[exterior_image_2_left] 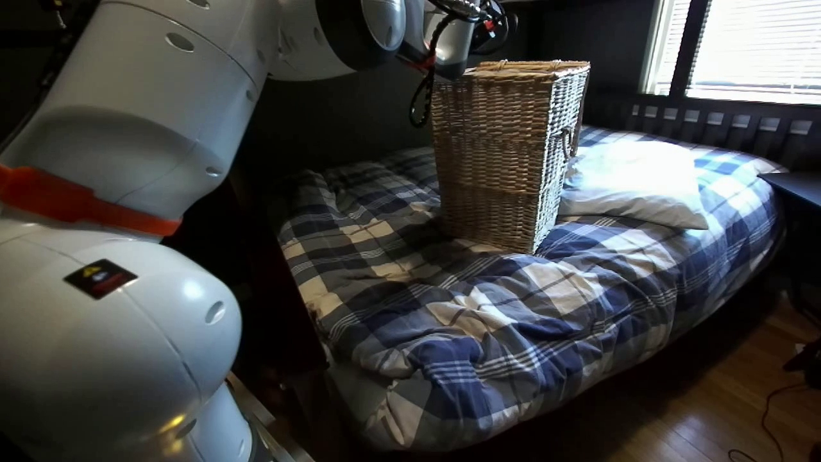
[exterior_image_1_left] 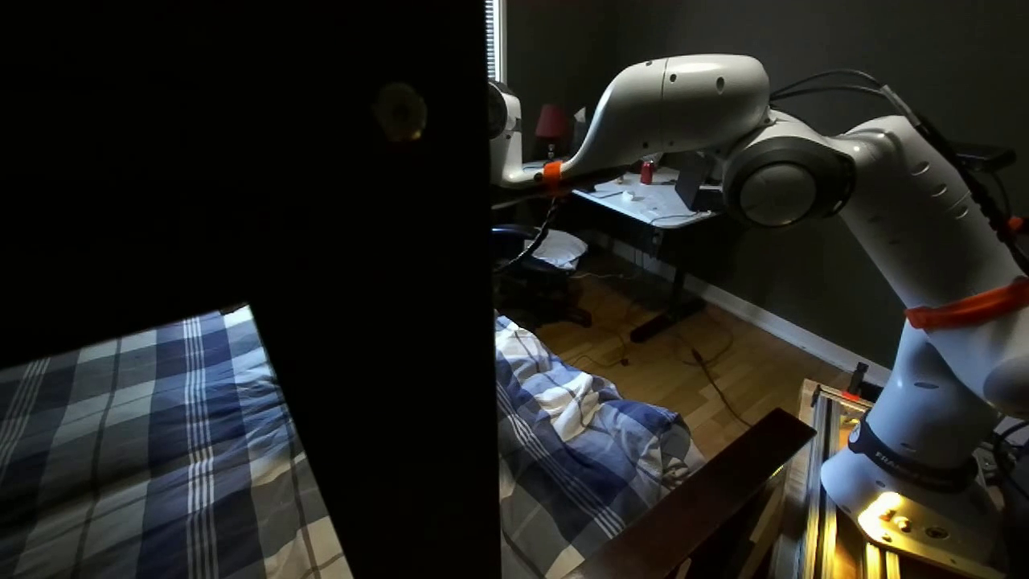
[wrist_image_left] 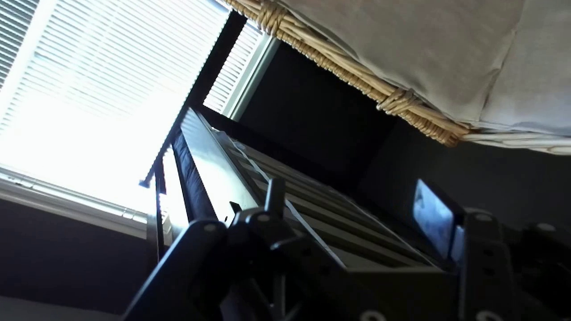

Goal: Put the white cloth in the laundry basket

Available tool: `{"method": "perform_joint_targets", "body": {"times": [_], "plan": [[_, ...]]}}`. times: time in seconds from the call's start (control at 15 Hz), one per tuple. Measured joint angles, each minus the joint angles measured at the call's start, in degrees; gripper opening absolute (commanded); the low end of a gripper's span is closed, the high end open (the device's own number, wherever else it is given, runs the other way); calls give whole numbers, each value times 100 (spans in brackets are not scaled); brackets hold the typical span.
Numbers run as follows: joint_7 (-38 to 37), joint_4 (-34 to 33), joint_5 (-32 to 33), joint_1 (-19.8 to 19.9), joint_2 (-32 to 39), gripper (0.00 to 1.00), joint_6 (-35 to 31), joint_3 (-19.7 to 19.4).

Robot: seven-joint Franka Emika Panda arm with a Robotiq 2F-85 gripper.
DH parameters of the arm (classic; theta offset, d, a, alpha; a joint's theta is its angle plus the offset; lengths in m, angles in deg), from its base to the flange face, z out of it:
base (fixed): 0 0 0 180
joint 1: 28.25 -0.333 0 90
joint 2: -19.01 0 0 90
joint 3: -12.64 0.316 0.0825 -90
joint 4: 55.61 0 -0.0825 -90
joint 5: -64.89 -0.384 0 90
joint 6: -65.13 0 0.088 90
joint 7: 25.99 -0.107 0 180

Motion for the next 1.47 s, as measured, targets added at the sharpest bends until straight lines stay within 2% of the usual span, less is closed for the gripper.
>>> {"method": "perform_joint_targets", "body": {"times": [0.13, 0.6, 0.87, 1.07, 1.33, 1.47], "plan": [[342, 227, -356, -19, -205, 100, 548, 271], [1239, 1296, -1605, -270, -1499, 100, 3423, 1181], [1737, 1873, -2373, -293, -2272, 100, 4864, 1505], [2245, 2393, -3194, -154, -2725, 100, 5312, 1634], [3134, 3105, -4564, 267, -3105, 100, 5252, 1697], [3699, 3449, -5293, 420, -3217, 100, 5211, 1599]]}}
